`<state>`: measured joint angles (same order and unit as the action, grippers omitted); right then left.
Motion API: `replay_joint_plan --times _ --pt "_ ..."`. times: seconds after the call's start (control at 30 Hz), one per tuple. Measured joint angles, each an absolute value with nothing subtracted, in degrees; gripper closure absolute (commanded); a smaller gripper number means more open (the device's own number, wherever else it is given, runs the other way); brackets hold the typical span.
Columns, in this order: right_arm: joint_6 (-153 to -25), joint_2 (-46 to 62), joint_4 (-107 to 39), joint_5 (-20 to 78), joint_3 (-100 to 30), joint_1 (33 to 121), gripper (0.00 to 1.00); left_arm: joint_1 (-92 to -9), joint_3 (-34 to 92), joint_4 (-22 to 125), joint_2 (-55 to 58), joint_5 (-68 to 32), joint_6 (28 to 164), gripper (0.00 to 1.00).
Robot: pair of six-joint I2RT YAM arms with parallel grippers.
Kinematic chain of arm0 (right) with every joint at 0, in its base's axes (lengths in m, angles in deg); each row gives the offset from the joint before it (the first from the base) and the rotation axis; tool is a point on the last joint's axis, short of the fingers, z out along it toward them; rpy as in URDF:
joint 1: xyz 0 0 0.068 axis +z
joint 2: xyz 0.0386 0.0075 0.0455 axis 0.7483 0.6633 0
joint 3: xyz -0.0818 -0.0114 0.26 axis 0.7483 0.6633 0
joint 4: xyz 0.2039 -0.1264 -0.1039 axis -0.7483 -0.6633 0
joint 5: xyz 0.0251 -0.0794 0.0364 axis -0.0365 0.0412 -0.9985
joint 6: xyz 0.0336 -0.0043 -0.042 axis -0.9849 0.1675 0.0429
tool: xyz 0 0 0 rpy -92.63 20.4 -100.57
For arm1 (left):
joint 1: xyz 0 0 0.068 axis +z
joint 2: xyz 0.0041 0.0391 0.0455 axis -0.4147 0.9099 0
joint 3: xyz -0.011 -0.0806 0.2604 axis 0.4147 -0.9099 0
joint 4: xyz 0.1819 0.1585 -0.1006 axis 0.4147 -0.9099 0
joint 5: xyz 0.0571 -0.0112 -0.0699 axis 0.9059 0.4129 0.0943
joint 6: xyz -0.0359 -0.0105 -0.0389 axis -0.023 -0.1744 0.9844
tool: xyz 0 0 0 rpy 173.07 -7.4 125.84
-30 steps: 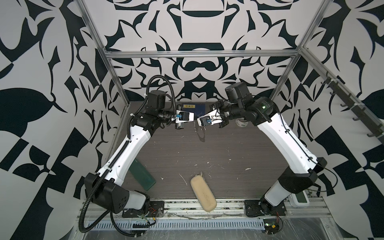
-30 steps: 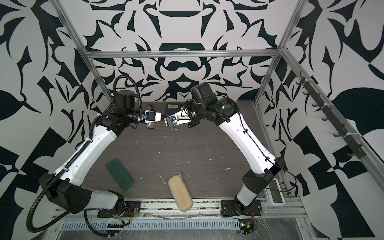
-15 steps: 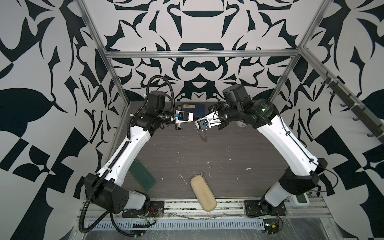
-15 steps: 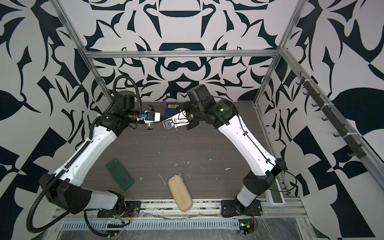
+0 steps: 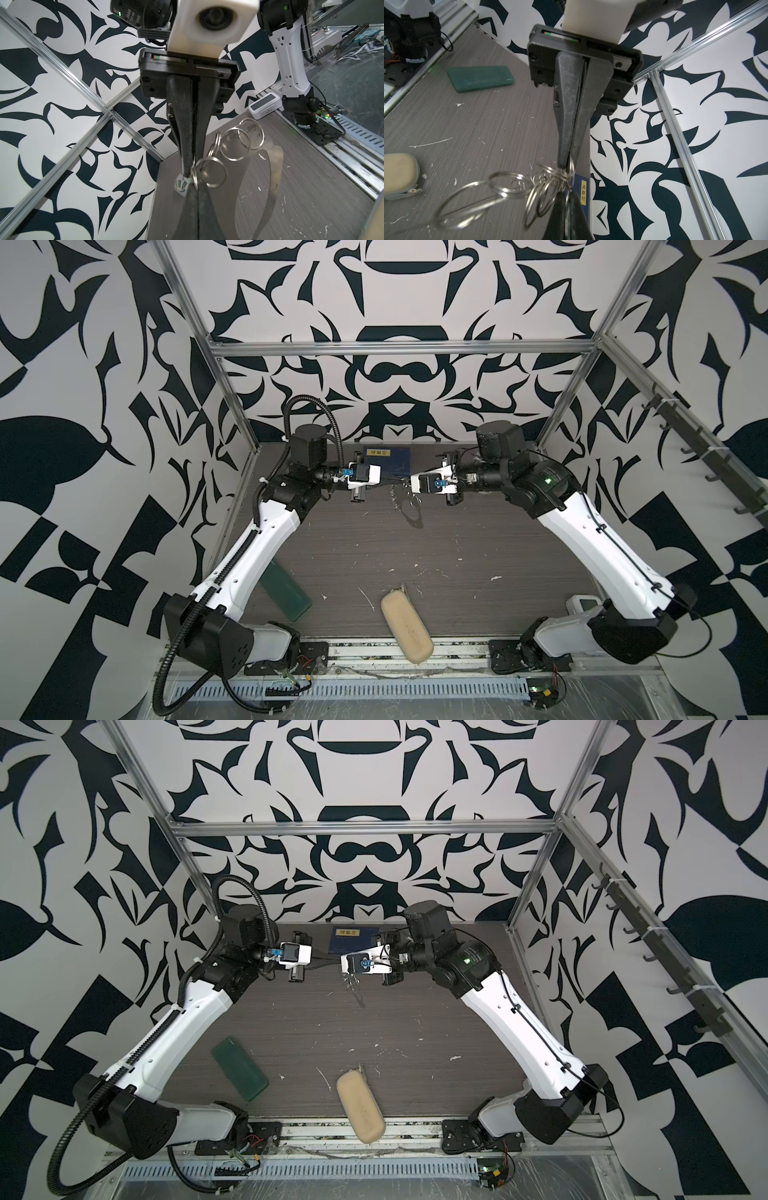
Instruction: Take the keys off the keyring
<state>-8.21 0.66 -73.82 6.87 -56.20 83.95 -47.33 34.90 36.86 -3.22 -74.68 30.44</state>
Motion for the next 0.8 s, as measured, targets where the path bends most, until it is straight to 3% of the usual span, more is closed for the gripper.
replay_joint_plan --times 0.37,0.8 --pt "-3.58 4.70 -79.57 3.35 -65.01 83.06 1.00 -47.77 41.56 28.27 -1.78 -74.42 23.44 1.00" --pt "11.07 4.18 -79.40 3.49 -65.23 82.79 1.00 -47.92 46.64 21.30 0.97 -75.67 21.04 1.00"
